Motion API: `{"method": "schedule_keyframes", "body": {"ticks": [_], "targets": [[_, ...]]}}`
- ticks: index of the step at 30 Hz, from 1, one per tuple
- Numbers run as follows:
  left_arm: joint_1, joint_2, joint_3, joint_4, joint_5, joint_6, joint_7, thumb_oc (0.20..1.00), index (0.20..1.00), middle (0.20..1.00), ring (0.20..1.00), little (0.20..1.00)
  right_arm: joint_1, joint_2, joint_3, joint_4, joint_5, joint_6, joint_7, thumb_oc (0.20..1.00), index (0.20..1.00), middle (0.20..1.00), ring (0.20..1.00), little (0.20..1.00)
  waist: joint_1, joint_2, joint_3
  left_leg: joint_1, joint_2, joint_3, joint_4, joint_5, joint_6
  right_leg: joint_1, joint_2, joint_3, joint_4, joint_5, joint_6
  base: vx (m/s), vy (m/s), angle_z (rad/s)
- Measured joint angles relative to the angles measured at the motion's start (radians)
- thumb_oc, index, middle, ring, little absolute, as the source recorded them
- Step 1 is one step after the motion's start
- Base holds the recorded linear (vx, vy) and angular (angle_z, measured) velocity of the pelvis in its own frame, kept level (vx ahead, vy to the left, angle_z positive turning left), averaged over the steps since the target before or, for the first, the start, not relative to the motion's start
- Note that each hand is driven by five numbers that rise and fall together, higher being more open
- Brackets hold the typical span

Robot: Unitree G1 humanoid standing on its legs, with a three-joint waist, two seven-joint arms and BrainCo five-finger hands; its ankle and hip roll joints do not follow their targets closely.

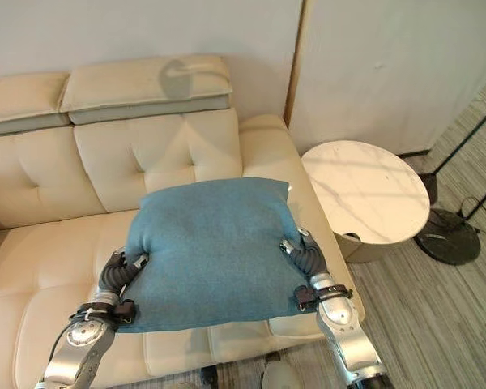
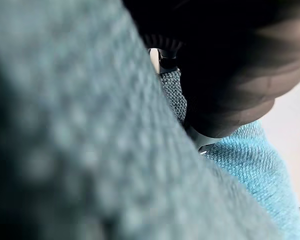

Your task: Pick up all the scattered cushions and arrange them neatly on the sofa.

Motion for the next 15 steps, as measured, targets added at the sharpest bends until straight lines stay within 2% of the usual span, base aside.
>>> {"method": "schedule_keyframes", "body": {"ticks": [1, 3, 4, 5, 9, 12, 13, 15], "targets": [[-0.016, -0.01, -0.011, 0.0, 0.0, -0.001, 0.002, 0.2, 0.2, 0.2, 0.2, 0.2, 0.001, -0.012, -0.002, 0.0, 0.0, -0.001, -0.01, 0.2, 0.2, 0.2, 0.2, 0.2, -0.005, 0.004, -0.001, -0.013, 0.0, -0.024, 0.001, 0.004, -0.009, 0.008, 0.007, 0.003, -0.026, 0.044, -0.019, -0.08, -0.03, 0.79], [-0.037, -0.014, -0.027, -0.001, 0.0, -0.021, 0.021, 0.2, 0.2, 0.2, 0.2, 0.2, -0.034, -0.034, 0.003, 0.005, 0.0, -0.003, -0.033, 0.2, 0.2, 0.2, 0.2, 0.2, 0.012, 0.019, 0.001, -0.07, 0.017, -0.039, 0.005, 0.012, -0.023, -0.034, 0.025, -0.009, -0.033, 0.058, -0.044, -0.07, -0.041, 0.35], [-0.047, -0.008, -0.026, 0.0, 0.0, -0.025, 0.028, 0.2, 0.2, 0.2, 0.2, 0.2, -0.069, -0.039, 0.008, 0.005, 0.0, -0.005, -0.042, 0.2, 0.2, 0.2, 0.2, 0.2, 0.015, 0.02, 0.001, -0.099, 0.022, -0.038, 0.018, 0.02, -0.036, -0.068, 0.025, -0.03, -0.034, 0.066, -0.055, -0.03, -0.037, 0.04], [-0.074, -0.01, -0.027, 0.008, 0.0, -0.025, 0.04, 0.2, 0.2, 0.2, 0.2, 0.2, -0.114, -0.042, 0.006, 0.007, -0.001, -0.008, -0.051, 0.2, 0.2, 0.2, 0.2, 0.2, 0.018, 0.034, 0.008, -0.149, 0.031, -0.04, 0.024, 0.029, -0.048, -0.098, 0.028, -0.053, -0.035, 0.085, -0.073, -0.04, -0.061, 0.18], [-0.173, -0.001, -0.034, 0.045, 0.0, -0.029, 0.085, 0.2, 0.2, 0.2, 0.2, 0.2, -0.257, -0.048, 0.037, 0.048, -0.002, -0.009, -0.112, 0.2, 0.2, 0.2, 0.2, 0.2, 0.036, 0.061, 0.018, -0.255, 0.037, -0.066, 0.06, 0.055, -0.081, -0.19, 0.031, -0.069, -0.016, 0.088, -0.089, -0.05, -0.043, 0.17], [-0.358, 0.016, -0.04, 0.161, 0.0, -0.053, 0.161, 0.2, 0.2, 0.2, 0.2, 0.2, -0.464, -0.04, 0.056, 0.163, -0.011, -0.014, -0.178, 0.2, 0.2, 0.2, 0.2, 0.2, 0.065, 0.085, 0.036, -0.321, 0.037, -0.074, 0.059, 0.081, -0.078, -0.256, 0.022, -0.085, -0.004, 0.094, -0.098, -0.07, -0.069, 0.12], [-0.528, 0.055, -0.088, 0.313, 0.0, -0.074, 0.213, 0.2, 0.2, 0.2, 0.2, 0.2, -0.65, -0.043, 0.107, 0.308, -0.023, -0.021, -0.228, 0.2, 0.2, 0.2, 0.2, 0.2, 0.073, 0.087, 0.036, -0.366, 0.034, -0.088, 0.069, 0.081, -0.086, -0.295, 0.021, -0.084, -0.004, 0.106, -0.102, -0.03, -0.038, 0.13], [-0.767, 0.082, -0.118, 0.459, -0.001, -0.088, 0.283, 0.2, 0.2, 0.2, 0.2, 0.2, -0.874, -0.039, 0.117, 0.442, -0.024, -0.027, -0.294, 0.2, 0.2, 0.2, 0.2, 0.2, 0.089, 0.088, 0.05, -0.419, 0.031, -0.095, 0.045, 0.114, -0.095, -0.351, 0.023, -0.091, -0.011, 0.126, -0.106, -0.04, -0.024, 0.17]]}}
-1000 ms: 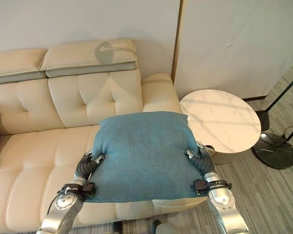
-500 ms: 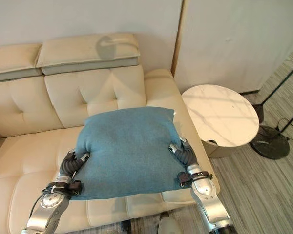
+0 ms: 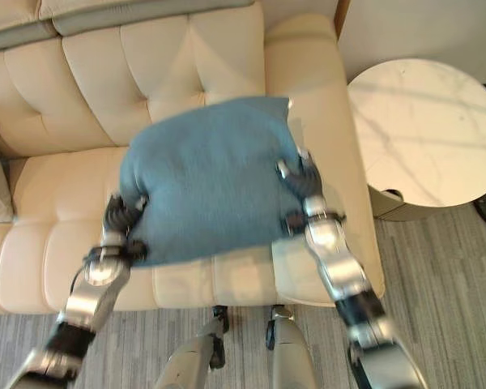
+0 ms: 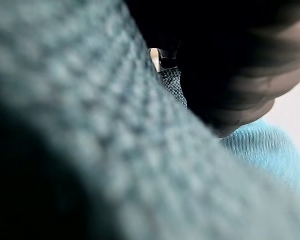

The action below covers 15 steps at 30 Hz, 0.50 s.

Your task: Pick up all the scattered cushions and arrange them neatly on the sofa.

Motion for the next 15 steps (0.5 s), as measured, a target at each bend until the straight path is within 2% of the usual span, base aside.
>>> {"method": "schedule_keyframes", "body": {"ticks": [2, 4, 5, 6, 9, 10, 11, 15], "targets": [[-0.156, 0.034, -0.048, 0.122, -0.001, -0.027, 0.04, 0.2, 0.2, 0.2, 0.2, 0.2, -0.147, 0.007, 0.015, 0.105, 0.001, -0.016, -0.054, 0.2, 0.2, 0.2, 0.2, 0.2, 0.019, 0.0, 0.008, -0.024, 0.001, -0.003, -0.009, 0.025, 0.009, -0.024, 0.0, -0.008, -0.004, 0.016, -0.017, -0.02, -0.023, 0.11], [-0.268, 0.065, -0.067, 0.18, -0.008, -0.052, 0.074, 0.2, 0.2, 0.2, 0.2, 0.2, -0.257, 0.02, 0.038, 0.156, 0.002, -0.043, -0.102, 0.2, 0.2, 0.2, 0.2, 0.2, 0.028, 0.001, 0.037, -0.026, 0.002, -0.007, -0.01, 0.025, 0.009, -0.022, -0.001, -0.014, -0.007, 0.016, -0.018, -0.01, -0.01, 0.02], [-0.311, 0.078, -0.085, 0.22, -0.009, -0.055, 0.076, 0.2, 0.2, 0.2, 0.2, 0.2, -0.295, 0.022, 0.043, 0.186, 0.002, -0.044, -0.112, 0.2, 0.2, 0.2, 0.2, 0.2, 0.027, 0.001, 0.044, -0.028, 0.002, -0.007, -0.01, 0.025, 0.009, -0.022, 0.0, -0.015, -0.01, 0.016, -0.018, -0.03, -0.005, 0.08], [-0.461, 0.115, -0.131, 0.347, -0.009, -0.057, 0.077, 0.2, 0.2, 0.2, 0.2, 0.2, -0.42, 0.023, 0.082, 0.267, 0.003, -0.044, -0.14, 0.2, 0.2, 0.2, 0.2, 0.2, 0.026, 0.002, 0.066, -0.042, 0.001, -0.026, -0.01, 0.025, 0.009, -0.028, 0.0, -0.023, -0.016, 0.018, -0.02, -0.02, -0.007, 0.1], [-0.613, 0.165, -0.181, 0.433, -0.027, -0.068, 0.081, 0.206, 0.206, 0.206, 0.206, 0.206, -0.536, 0.015, 0.117, 0.301, 0.006, -0.05, -0.186, 0.2, 0.2, 0.2, 0.2, 0.2, 0.028, 0.002, 0.073, -0.077, 0.002, -0.038, -0.011, 0.027, 0.008, -0.057, -0.001, -0.024, -0.016, 0.018, -0.021, -0.02, -0.011, 0.13], [-0.634, 0.172, -0.19, 0.437, -0.028, -0.068, 0.083, 0.507, 0.507, 0.507, 0.507, 0.507, -0.548, 0.013, 0.122, 0.305, 0.008, -0.058, -0.195, 0.241, 0.241, 0.241, 0.241, 0.241, 0.03, 0.002, 0.077, -0.08, 0.002, -0.044, -0.011, 0.027, 0.008, -0.058, -0.002, -0.023, -0.016, 0.018, -0.021, -0.06, -0.027, 0.17], [-0.675, 0.187, -0.218, 0.48, -0.03, -0.072, 0.08, 1.0, 1.0, 1.0, 1.0, 1.0, -0.567, 0.0, 0.152, 0.319, 0.026, -0.07, -0.21, 1.0, 1.0, 1.0, 1.0, 1.0, 0.031, 0.003, 0.079, -0.089, 0.002, -0.055, -0.009, 0.027, 0.008, -0.061, -0.003, -0.022, -0.016, 0.018, -0.021, -0.06, -0.029, 0.14], [-0.758, 0.243, -0.277, 0.589, -0.049, -0.052, 0.045, 1.0, 1.0, 1.0, 1.0, 1.0, -0.594, -0.017, 0.233, 0.345, 0.046, -0.092, -0.2, 1.0, 1.0, 1.0, 1.0, 1.0, 0.032, 0.005, 0.107, -0.115, 0.002, -0.072, -0.007, 0.027, 0.007, -0.088, -0.005, -0.018, 0.007, 0.011, -0.017, -0.04, -0.025, 0.12]]}}
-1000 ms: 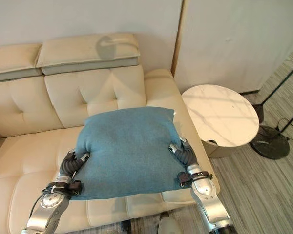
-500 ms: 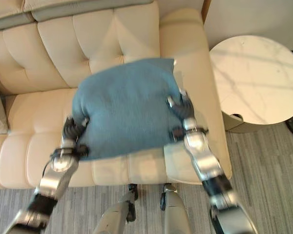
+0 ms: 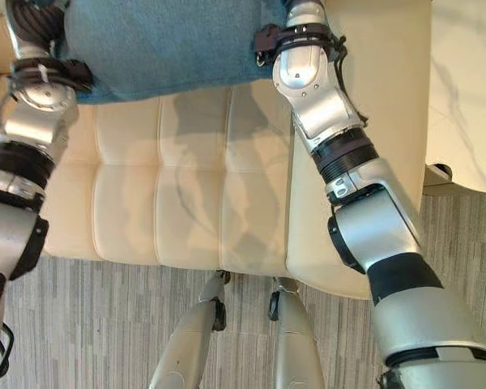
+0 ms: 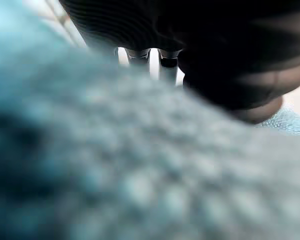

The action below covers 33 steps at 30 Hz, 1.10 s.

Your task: Pick up all the scattered cushions and arrange them neatly on the sofa.

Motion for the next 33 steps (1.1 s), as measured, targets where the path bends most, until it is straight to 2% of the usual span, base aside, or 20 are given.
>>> {"method": "schedule_keyframes", "body": {"ticks": [5, 8, 12, 14, 17, 18, 20, 21, 22, 23, 24, 26, 27, 28, 29, 31, 33], "targets": [[0.068, 0.031, -0.006, 0.005, 0.001, 0.024, -0.066, 1.0, 1.0, 1.0, 1.0, 1.0, 0.172, -0.016, 0.008, -0.001, 0.031, 0.011, 0.091, 1.0, 1.0, 1.0, 1.0, 1.0, -0.001, -0.001, 0.034, -0.008, -0.013, -0.026, 0.001, 0.0, 0.0, -0.029, -0.019, 0.0, 0.075, -0.047, 0.005, -0.04, -0.005, 0.2], [0.169, 0.047, 0.015, -0.014, 0.002, 0.048, -0.095, 1.0, 1.0, 1.0, 1.0, 1.0, 0.341, -0.008, 0.014, -0.003, 0.04, 0.028, 0.149, 1.0, 1.0, 1.0, 1.0, 1.0, -0.009, -0.003, 0.051, -0.005, -0.027, -0.039, 0.001, 0.002, 0.001, -0.068, -0.04, 0.013, 0.166, -0.074, 0.024, -0.05, 0.008, 0.14], [0.308, 0.059, 0.103, 0.002, 0.002, 0.077, -0.119, 1.0, 1.0, 1.0, 1.0, 1.0, 0.422, -0.012, 0.033, -0.022, 0.038, 0.027, 0.181, 1.0, 1.0, 1.0, 1.0, 1.0, -0.018, -0.013, 0.106, 0.007, -0.036, -0.03, 0.002, 0.002, 0.001, -0.047, -0.045, 0.028, 0.143, -0.083, 0.031, -0.07, 0.006, -0.03], [0.372, 0.059, 0.133, -0.041, 0.002, 0.076, -0.123, 1.0, 1.0, 1.0, 1.0, 1.0, 0.422, -0.027, 0.03, -0.032, 0.036, 0.032, 0.193, 1.0, 1.0, 1.0, 1.0, 1.0, -0.018, -0.031, 0.117, 0.006, -0.035, -0.026, 0.003, 0.011, -0.002, -0.036, -0.042, 0.027, 0.122, -0.078, 0.025, -0.07, -0.009, 0.01], [0.468, 0.06, 0.173, -0.207, -0.001, 0.068, -0.122, 1.0, 1.0, 1.0, 1.0, 1.0, 0.42, -0.065, -0.022, -0.081, 0.035, 0.038, 0.197, 1.0, 1.0, 1.0, 1.0, 1.0, -0.008, -0.05, 0.129, 0.01, -0.032, -0.026, 0.002, 0.024, 0.0, -0.023, -0.032, 0.029, 0.102, -0.057, 0.023, -0.05, -0.012, -0.02], [0.547, 0.066, 0.228, -0.362, -0.008, 0.059, -0.122, 1.0, 1.0, 1.0, 1.0, 1.0, 0.435, -0.081, -0.06, -0.14, 0.035, 0.051, 0.201, 1.0, 1.0, 1.0, 1.0, 1.0, 0.0, -0.059, 0.14, 0.023, -0.032, -0.018, 0.0, 0.025, 0.0, -0.008, -0.032, 0.034, 0.086, -0.044, 0.024, -0.03, 0.024, -0.11], [0.649, 0.066, 0.253, -0.518, -0.009, 0.024, -0.126, 1.0, 1.0, 1.0, 1.0, 1.0, 0.455, -0.096, -0.103, -0.194, 0.034, 0.054, 0.198, 1.0, 1.0, 1.0, 1.0, 1.0, 0.005, -0.064, 0.142, 0.041, -0.032, -0.01, -0.001, 0.025, 0.0, 0.018, -0.028, 0.039, 0.062, -0.03, 0.028, 0.01, 0.011, -0.17], [0.8, 0.059, 0.316, -0.725, -0.012, -0.002, -0.151, 1.0, 1.0, 1.0, 1.0, 1.0, 0.544, -0.126, -0.175, -0.348, 0.013, 0.057, 0.206, 1.0, 1.0, 1.0, 1.0, 1.0, 0.006, -0.072, 0.148, 0.079, -0.033, 0.0, -0.002, 0.022, 0.0, 0.059, -0.026, 0.053, 0.044, -0.022, 0.034, 0.05, -0.008, -0.15], [0.865, 0.057, 0.32, -0.775, -0.011, -0.023, -0.157, 1.0, 1.0, 1.0, 1.0, 1.0, 0.593, -0.144, -0.194, -0.399, 0.003, 0.05, 0.206, 1.0, 1.0, 1.0, 1.0, 1.0, 0.004, -0.073, 0.147, 0.108, -0.033, 0.002, -0.003, 0.018, -0.003, 0.091, -0.03, 0.054, 0.033, -0.022, 0.038, 0.05, -0.008, -0.14], [0.91, 0.046, 0.33, -0.799, -0.008, -0.014, -0.171, 1.0, 1.0, 1.0, 1.0, 1.0, 0.649, -0.168, -0.211, -0.443, -0.009, 0.061, 0.22, 1.0, 1.0, 1.0, 1.0, 1.0, -0.002, -0.078, 0.148, 0.14, -0.033, 0.008, -0.003, 0.002, -0.016, 0.128, -0.026, 0.052, 0.025, -0.028, 0.047, 0.14, -0.012, -0.07], [1.031, -0.005, 0.409, -0.906, 0.0, -0.021, -0.19, 1.0, 1.0, 1.0, 1.0, 1.0, 0.811, -0.206, -0.269, -0.602, -0.037, 0.063, 0.248, 1.0, 1.0, 1.0, 1.0, 1.0, 0.012, -0.088, 0.143, 0.195, -0.033, 0.012, 0.0, -0.019, -0.013, 0.188, -0.033, 0.052, 0.014, -0.037, 0.057, 0.13, -0.012, -0.08], [1.063, -0.012, 0.409, -0.913, 0.002, -0.028, -0.191, 1.0, 1.0, 1.0, 1.0, 1.0, 0.865, -0.213, -0.279, -0.62, -0.046, 0.055, 0.258, 1.0, 1.0, 1.0, 1.0, 1.0, 0.005, -0.098, 0.135, 0.215, -0.032, 0.013, 0.001, -0.02, -0.015, 0.209, -0.03, 0.055, 0.008, -0.038, 0.059, 0.14, 0.001, -0.05], [1.186, -0.04, 0.433, -0.933, 0.022, -0.009, -0.239, 1.0, 1.0, 1.0, 1.0, 1.0, 1.092, -0.198, -0.353, -0.681, -0.07, 0.054, 0.327, 1.0, 1.0, 1.0, 1.0, 1.0, -0.002, -0.129, 0.107, 0.309, -0.028, 0.012, 0.001, -0.048, -0.014, 0.318, -0.027, 0.05, -0.022, -0.049, 0.063, 0.1, 0.024, -0.01], [1.227, -0.043, 0.445, -0.937, 0.039, -0.003, -0.252, 1.0, 1.0, 1.0, 1.0, 1.0, 1.14, -0.195, -0.357, -0.685, -0.075, 0.056, 0.344, 1.0, 1.0, 1.0, 1.0, 1.0, -0.001, -0.137, 0.083, 0.315, -0.028, 0.013, 0.0, -0.056, -0.01, 0.326, -0.027, 0.05, -0.025, -0.055, 0.063, 0.08, 0.069, -0.03], [1.275, -0.044, 0.442, -0.927, 0.047, 0.01, -0.268, 1.0, 1.0, 1.0, 1.0, 1.0, 1.202, -0.192, -0.354, -0.673, -0.084, 0.063, 0.363, 1.0, 1.0, 1.0, 1.0, 1.0, -0.019, -0.155, 0.03, 0.308, -0.029, 0.016, 0.0, -0.06, -0.005, 0.319, -0.026, 0.052, -0.029, -0.055, 0.063, 0.09, 0.068, -0.03], [1.328, -0.111, 0.508, -0.95, 0.079, 0.032, -0.313, 1.0, 1.0, 1.0, 1.0, 1.0, 1.307, -0.151, -0.459, -0.713, -0.104, 0.066, 0.419, 1.0, 1.0, 1.0, 1.0, 1.0, -0.028, -0.159, 0.016, 0.346, -0.03, 0.017, -0.003, -0.061, 0.001, 0.372, -0.026, 0.05, -0.06, -0.041, 0.061, 0.06, 0.087, -0.02], [1.453, -0.166, 0.539, -0.941, 0.095, 0.05, -0.351, 1.0, 1.0, 1.0, 1.0, 1.0, 1.456, -0.1, -0.533, -0.701, -0.123, 0.066, 0.469, 1.0, 1.0, 1.0, 1.0, 1.0, -0.057, -0.166, -0.043, 0.403, -0.033, 0.026, -0.015, -0.08, 0.009, 0.442, -0.025, 0.053, -0.111, -0.035, 0.073, 0.04, 0.109, -0.16]]}}
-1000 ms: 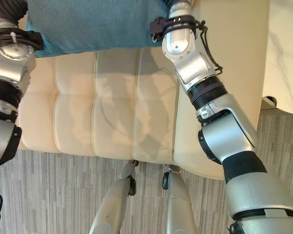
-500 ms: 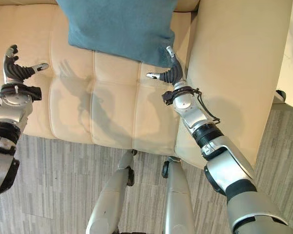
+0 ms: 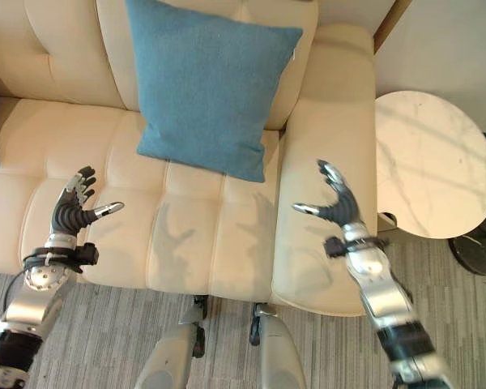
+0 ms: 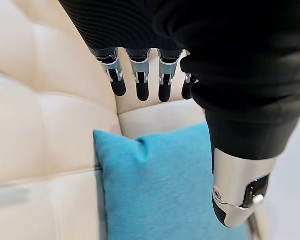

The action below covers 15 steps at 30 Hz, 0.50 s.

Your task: Pick up all the scattered cushions and arrange them neatly on the sofa.

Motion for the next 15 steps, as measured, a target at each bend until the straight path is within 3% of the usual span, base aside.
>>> {"method": "schedule_keyframes", "body": {"ticks": [5, 7, 8, 9, 10, 11, 12, 14, 15], "targets": [[0.291, -0.126, 0.06, 0.106, 0.024, 0.058, -0.066, 1.0, 1.0, 1.0, 1.0, 1.0, 0.276, 0.111, -0.058, 0.182, -0.01, 0.039, 0.077, 1.0, 1.0, 1.0, 1.0, 1.0, -0.039, -0.02, -0.115, 0.127, -0.011, 0.09, -0.037, -0.031, 0.02, 0.085, 0.012, 0.084, -0.052, 0.032, 0.036, -0.19, 0.104, -0.55], [0.317, -0.132, 0.058, 0.138, 0.024, 0.078, -0.082, 1.0, 1.0, 1.0, 1.0, 1.0, 0.315, 0.106, -0.045, 0.235, -0.018, 0.06, 0.094, 1.0, 1.0, 1.0, 1.0, 1.0, -0.058, -0.022, -0.118, 0.123, -0.006, 0.111, -0.034, -0.034, 0.031, 0.074, 0.007, 0.085, -0.05, 0.043, 0.057, -0.28, 0.059, -0.37], [0.305, -0.128, 0.052, 0.164, 0.029, 0.083, -0.09, 1.0, 1.0, 1.0, 1.0, 1.0, 0.337, 0.107, -0.025, 0.295, -0.021, 0.066, 0.1, 1.0, 1.0, 1.0, 1.0, 1.0, -0.075, -0.019, -0.117, 0.119, -0.004, 0.134, -0.035, -0.005, 0.074, 0.074, 0.0, 0.08, -0.055, 0.066, 0.076, -0.39, 0.076, -0.04], [0.273, -0.111, 0.032, 0.198, 0.043, 0.088, -0.096, 1.0, 1.0, 1.0, 1.0, 1.0, 0.312, 0.108, -0.001, 0.389, -0.028, 0.058, 0.1, 1.0, 1.0, 1.0, 1.0, 1.0, -0.075, 0.002, -0.113, 0.101, 0.017, 0.155, -0.022, -0.001, 0.084, 0.07, 0.018, 0.072, -0.066, 0.114, 0.136, -0.42, 0.047, -0.27], [0.234, -0.097, 0.018, 0.226, 0.065, 0.086, -0.099, 1.0, 1.0, 1.0, 1.0, 1.0, 0.277, 0.112, 0.044, 0.477, -0.04, 0.075, 0.105, 1.0, 1.0, 1.0, 1.0, 1.0, -0.053, 0.024, -0.104, 0.093, 0.067, 0.171, -0.02, 0.004, 0.087, 0.006, 0.039, 0.036, 0.1, 0.043, 0.151, -0.27, 0.025, -0.32], [0.217, -0.084, 0.016, 0.26, 0.068, 0.076, -0.098, 1.0, 1.0, 1.0, 1.0, 1.0, 0.264, 0.119, 0.067, 0.495, -0.042, 0.073, 0.105, 1.0, 1.0, 1.0, 1.0, 1.0, -0.053, 0.038, -0.107, 0.082, 0.086, 0.173, -0.011, 0.006, 0.09, -0.028, 0.041, 0.027, 0.282, -0.025, 0.112, -0.31, -0.033, -0.34], [0.2, -0.08, 0.013, 0.31, 0.096, 0.077, -0.096, 1.0, 1.0, 1.0, 1.0, 1.0, 0.27, 0.133, 0.097, 0.516, -0.058, 0.072, 0.106, 1.0, 1.0, 1.0, 1.0, 1.0, -0.051, 0.044, -0.112, 0.092, 0.093, 0.171, -0.008, 0.004, 0.099, -0.021, 0.026, 0.031, 0.495, -0.099, 0.109, -0.16, -0.042, -0.06], [0.229, -0.088, 0.016, 0.318, 0.105, 0.085, -0.091, 1.0, 1.0, 1.0, 1.0, 1.0, 0.281, 0.151, 0.092, 0.504, -0.058, 0.069, 0.104, 1.0, 1.0, 1.0, 1.0, 1.0, -0.045, 0.034, -0.129, 0.087, 0.093, 0.162, -0.004, 0.013, 0.081, 0.086, 0.001, 0.035, 0.489, -0.165, 0.141, -0.29, -0.096, -0.19], [0.242, -0.098, 0.014, 0.318, 0.105, 0.087, -0.088, 1.0, 1.0, 1.0, 1.0, 1.0, 0.277, 0.152, 0.089, 0.5, -0.057, 0.063, 0.1, 1.0, 1.0, 1.0, 1.0, 1.0, -0.04, 0.026, -0.143, 0.067, 0.094, 0.173, -0.004, 0.029, 0.069, 0.144, 0.008, 0.027, 0.359, -0.223, 0.139, -0.27, -0.105, -0.3]]}}
